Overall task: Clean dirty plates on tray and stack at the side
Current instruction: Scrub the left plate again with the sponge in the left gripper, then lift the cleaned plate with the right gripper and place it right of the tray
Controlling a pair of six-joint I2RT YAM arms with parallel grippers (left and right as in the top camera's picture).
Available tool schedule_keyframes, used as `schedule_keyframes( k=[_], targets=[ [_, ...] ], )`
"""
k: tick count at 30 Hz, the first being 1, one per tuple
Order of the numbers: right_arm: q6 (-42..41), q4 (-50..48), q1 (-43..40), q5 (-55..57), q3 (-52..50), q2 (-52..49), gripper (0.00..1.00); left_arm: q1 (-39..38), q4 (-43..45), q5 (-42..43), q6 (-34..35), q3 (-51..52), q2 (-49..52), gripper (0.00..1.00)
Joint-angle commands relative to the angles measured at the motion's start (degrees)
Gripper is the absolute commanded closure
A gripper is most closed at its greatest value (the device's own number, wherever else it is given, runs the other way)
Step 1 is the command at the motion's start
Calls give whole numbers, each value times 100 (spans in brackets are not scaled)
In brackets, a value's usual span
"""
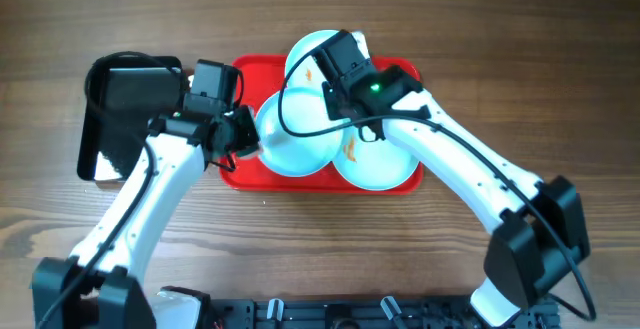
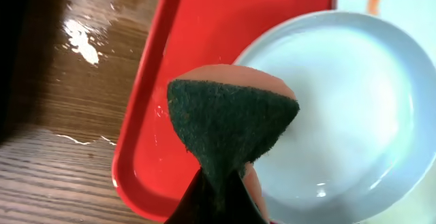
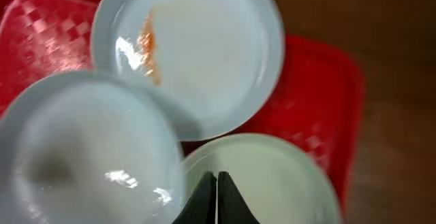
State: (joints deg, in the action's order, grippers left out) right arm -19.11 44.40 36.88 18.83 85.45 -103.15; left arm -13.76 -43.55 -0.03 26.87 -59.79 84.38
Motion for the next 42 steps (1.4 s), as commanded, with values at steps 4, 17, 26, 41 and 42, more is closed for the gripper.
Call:
schedule_keyframes(
  k=[4,17,26,41,42],
  targets=[
    [225,74,649,1008,118,221,91,17,-9,129,-138,-20,275,96],
    [1084,-199,-236,-2796,111,-1508,62,17,22,127,-162,-20,275,96],
    [1443,-675,-236,-2999,111,-1958,57,17,20,127,-160,-20,275,96],
    [1296,195,-229,-2133,1108,-1709,96,17,-37,153,-160,-22,-195,96],
    [1292,208,-216,-1958,1108,-1602,96,17,-46,151,-160,-22,-262,96]
  ],
)
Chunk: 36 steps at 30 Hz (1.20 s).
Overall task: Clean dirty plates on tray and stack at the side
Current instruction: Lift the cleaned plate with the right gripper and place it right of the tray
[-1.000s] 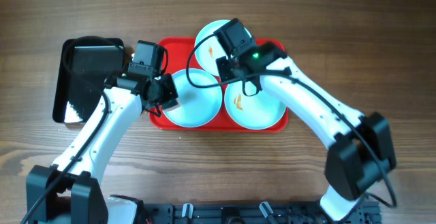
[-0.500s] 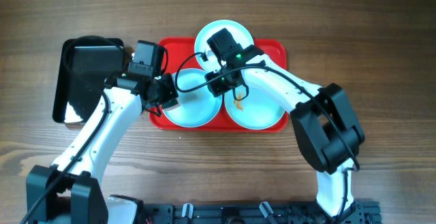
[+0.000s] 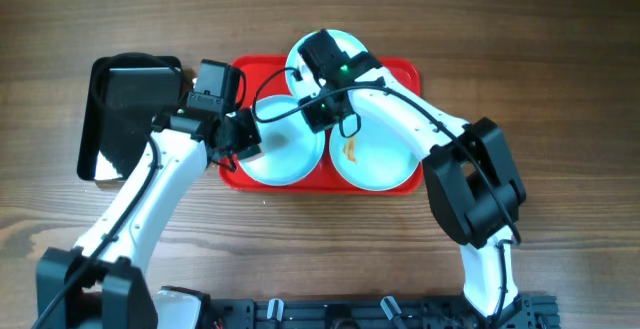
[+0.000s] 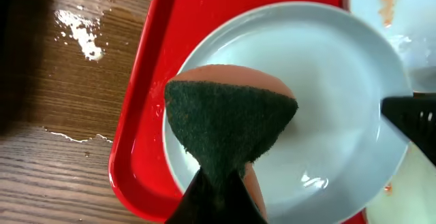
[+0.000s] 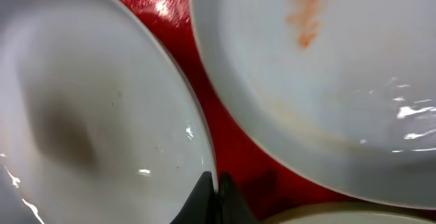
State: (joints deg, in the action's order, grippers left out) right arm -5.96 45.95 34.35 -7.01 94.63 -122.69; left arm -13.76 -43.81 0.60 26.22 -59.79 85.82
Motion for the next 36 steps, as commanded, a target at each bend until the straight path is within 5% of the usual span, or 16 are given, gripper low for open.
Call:
schedule_keyframes(
  k=[1,8,15,25,36],
  targets=[
    [-59,92,79,931,190,461,96,17,-35,90,-94,-22,-479,96],
    [-649,302,844,4009,190,935,96,74,-103,87,-92,-22,-531,96],
    [-883,420,1443,5866,190,957,96,776,-278,111,-107,-20,-531,96],
    [-835,389,2315,7809,190,999,96,787,-278,197,-223,-20,-522,96],
    [-1460,511,2096,7051,190,1091,96,787,-297,199,-223,-20,-520,96]
  ],
)
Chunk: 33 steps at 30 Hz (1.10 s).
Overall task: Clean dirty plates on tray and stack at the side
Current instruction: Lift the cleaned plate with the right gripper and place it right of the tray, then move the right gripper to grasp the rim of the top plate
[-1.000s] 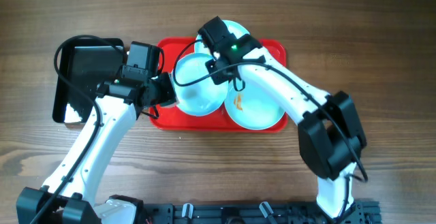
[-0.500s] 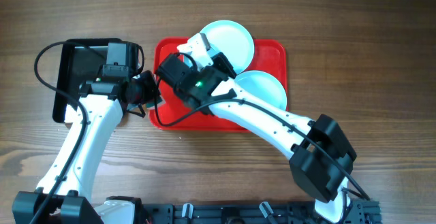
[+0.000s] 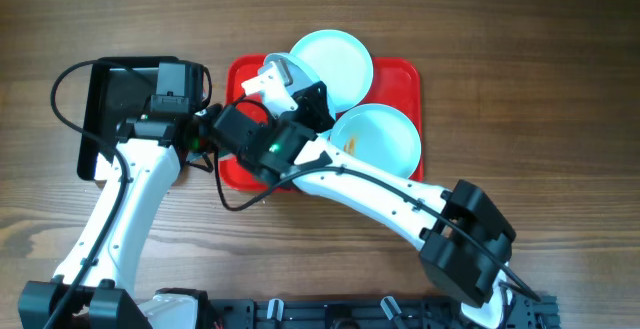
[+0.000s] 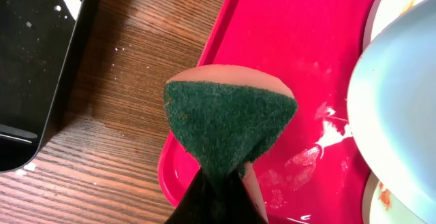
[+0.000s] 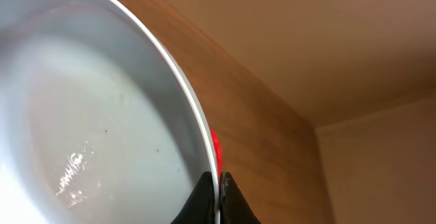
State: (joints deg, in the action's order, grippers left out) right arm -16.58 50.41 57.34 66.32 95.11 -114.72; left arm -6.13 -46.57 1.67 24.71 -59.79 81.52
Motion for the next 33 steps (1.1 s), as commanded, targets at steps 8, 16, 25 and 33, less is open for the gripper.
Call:
schedule_keyframes(
  k=[8,16,25,33],
  targets=[
    [-1012,621,-3211,-6015,142,1952,96,24,87,505,-74,-20,-87,96],
    [-299,577,-7125,-9042,-321,1585,96,-671,516,538,-66,-20,127,96],
    [-1062,-2,-8070,-7364,-387,212,96,-850,715,531,-31,-20,780,96],
    [-1342,127,-8199,-6653,-562,-144,96,-850,719,426,-33,-20,780,96]
  ],
)
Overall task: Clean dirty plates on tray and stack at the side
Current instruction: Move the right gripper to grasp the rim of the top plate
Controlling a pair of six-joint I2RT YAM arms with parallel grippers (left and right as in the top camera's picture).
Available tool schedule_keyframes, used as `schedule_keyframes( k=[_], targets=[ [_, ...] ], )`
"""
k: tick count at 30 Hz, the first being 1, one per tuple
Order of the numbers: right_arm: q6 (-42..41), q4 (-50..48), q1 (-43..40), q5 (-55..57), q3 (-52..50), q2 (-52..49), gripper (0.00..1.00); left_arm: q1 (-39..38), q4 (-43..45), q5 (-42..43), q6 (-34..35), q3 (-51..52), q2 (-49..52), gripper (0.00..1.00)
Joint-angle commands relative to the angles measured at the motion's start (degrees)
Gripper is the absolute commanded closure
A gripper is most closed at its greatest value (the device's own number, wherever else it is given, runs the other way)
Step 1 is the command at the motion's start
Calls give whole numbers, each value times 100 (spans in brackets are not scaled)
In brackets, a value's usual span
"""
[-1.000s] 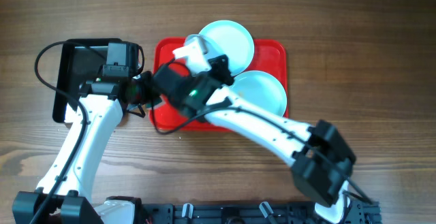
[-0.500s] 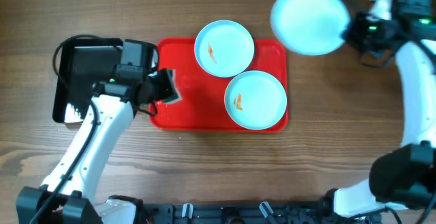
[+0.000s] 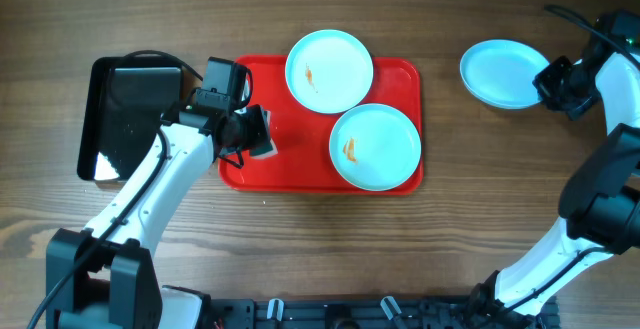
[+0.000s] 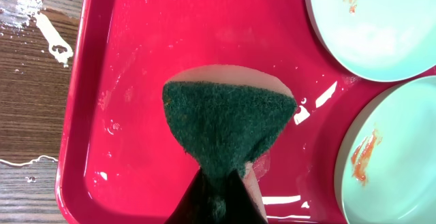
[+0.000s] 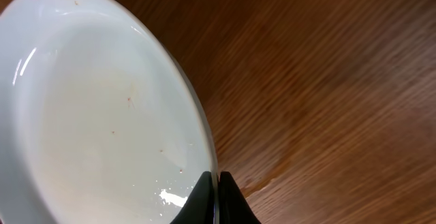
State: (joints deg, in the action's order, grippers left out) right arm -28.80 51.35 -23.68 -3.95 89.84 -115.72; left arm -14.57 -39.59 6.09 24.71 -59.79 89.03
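A red tray [image 3: 290,159] holds two pale blue plates with orange smears: one at the back [image 3: 329,71] [image 4: 371,26], one at the front right [image 3: 375,147] [image 4: 388,156]. A third, clean plate [image 3: 503,73] [image 5: 102,108] lies on the wood at the far right, its rim pinched by my right gripper [image 3: 552,81] [image 5: 216,178], which is shut on it. My left gripper [image 3: 255,134] [image 4: 216,183] is shut on a green-faced sponge [image 4: 228,129] over the tray's bare wet left part.
A black tray [image 3: 125,119] with water stands left of the red tray. Water drops lie on the wood [image 4: 48,30] beside the red tray's left edge. Bare wood surrounds the clean plate on the right.
My right gripper, holding the clean plate above the tray's left side before, is now at the far right with the plate on the wood. My left gripper with the sponge has moved back over the tray.
My left gripper held the sponge beside, then over, the front left plate while my right gripper came to that plate's rim. Then the right gripper held the plate lifted and the sponge was off at the tray's left edge. Now the plate is right of the tray.
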Motion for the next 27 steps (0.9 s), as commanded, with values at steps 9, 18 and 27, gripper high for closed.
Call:
schedule_keyframes(
  k=[9,18,27],
  targets=[
    [1585,7,647,-3679,-7,470,41,-7,61,-61,-50,-20,28,96],
    [730,-1978,4181,-199,-17,-221,19,-7,-50,-122,-52,-20,28,96],
    [927,-2243,4273,496,-24,-710,39,-7,-39,-122,-50,-20,28,96]
  ],
)
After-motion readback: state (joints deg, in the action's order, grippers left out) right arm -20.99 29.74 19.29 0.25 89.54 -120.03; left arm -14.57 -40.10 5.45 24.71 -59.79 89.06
